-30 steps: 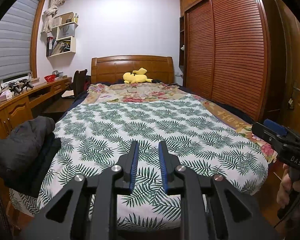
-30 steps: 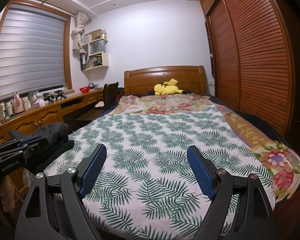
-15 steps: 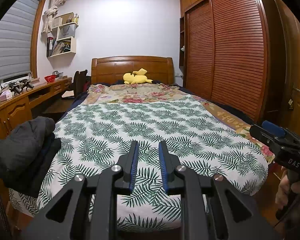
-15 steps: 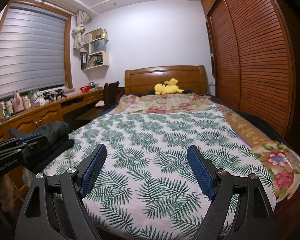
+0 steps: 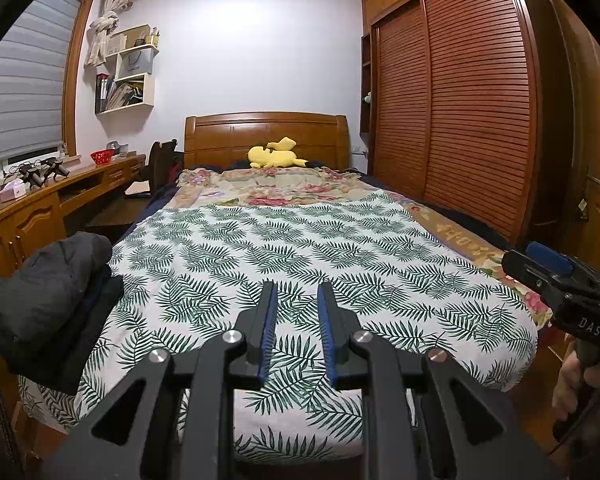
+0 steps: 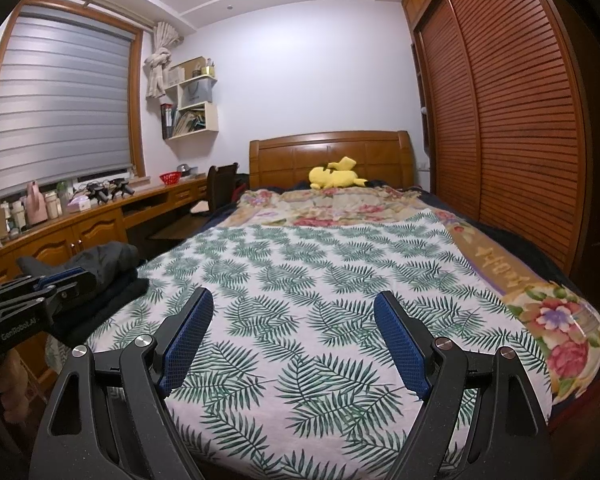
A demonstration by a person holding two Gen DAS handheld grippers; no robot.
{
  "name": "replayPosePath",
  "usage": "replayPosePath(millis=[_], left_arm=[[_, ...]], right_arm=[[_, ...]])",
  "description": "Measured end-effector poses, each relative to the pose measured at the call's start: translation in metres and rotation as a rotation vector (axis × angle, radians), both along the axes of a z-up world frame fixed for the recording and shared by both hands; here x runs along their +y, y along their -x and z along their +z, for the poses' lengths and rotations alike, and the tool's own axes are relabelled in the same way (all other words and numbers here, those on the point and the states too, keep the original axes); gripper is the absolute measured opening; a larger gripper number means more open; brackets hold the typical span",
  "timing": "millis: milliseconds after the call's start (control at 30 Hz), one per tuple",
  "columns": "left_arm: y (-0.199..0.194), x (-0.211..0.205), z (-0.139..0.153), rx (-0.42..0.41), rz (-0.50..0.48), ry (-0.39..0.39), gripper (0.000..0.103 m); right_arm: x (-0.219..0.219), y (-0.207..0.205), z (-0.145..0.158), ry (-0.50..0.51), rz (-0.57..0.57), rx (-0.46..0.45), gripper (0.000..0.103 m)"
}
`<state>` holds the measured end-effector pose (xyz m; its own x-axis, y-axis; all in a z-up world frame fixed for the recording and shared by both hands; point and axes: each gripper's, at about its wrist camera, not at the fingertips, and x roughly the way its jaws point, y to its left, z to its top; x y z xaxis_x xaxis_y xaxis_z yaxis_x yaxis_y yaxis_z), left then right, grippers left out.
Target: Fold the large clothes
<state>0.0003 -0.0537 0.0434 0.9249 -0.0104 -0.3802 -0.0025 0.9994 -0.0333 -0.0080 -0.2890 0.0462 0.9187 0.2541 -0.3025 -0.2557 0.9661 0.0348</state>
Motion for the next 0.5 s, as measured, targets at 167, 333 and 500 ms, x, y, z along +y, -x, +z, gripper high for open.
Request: replayPosePath(millis=[167,333,500], left_arm=[[0.0001,0.0003,-0.0001,0.000,0.000,-0.001,0.019],[-0.0001,0.0005,0.0006,0.000,0.000,-0.003,0.019],[0.0004,0.0006,0.0004,0.000,0.000,-0.003,0.019]], right_arm=[[0.0000,0.0005,0.0001,-0.001,0.001,0.000,0.084],[0.0004,0.0004,-0.0009,0.002,0.002,-0.001,0.084],[-0.0008,-0.0014,-0.0020,-0.009,0.007,0.003,0.084]])
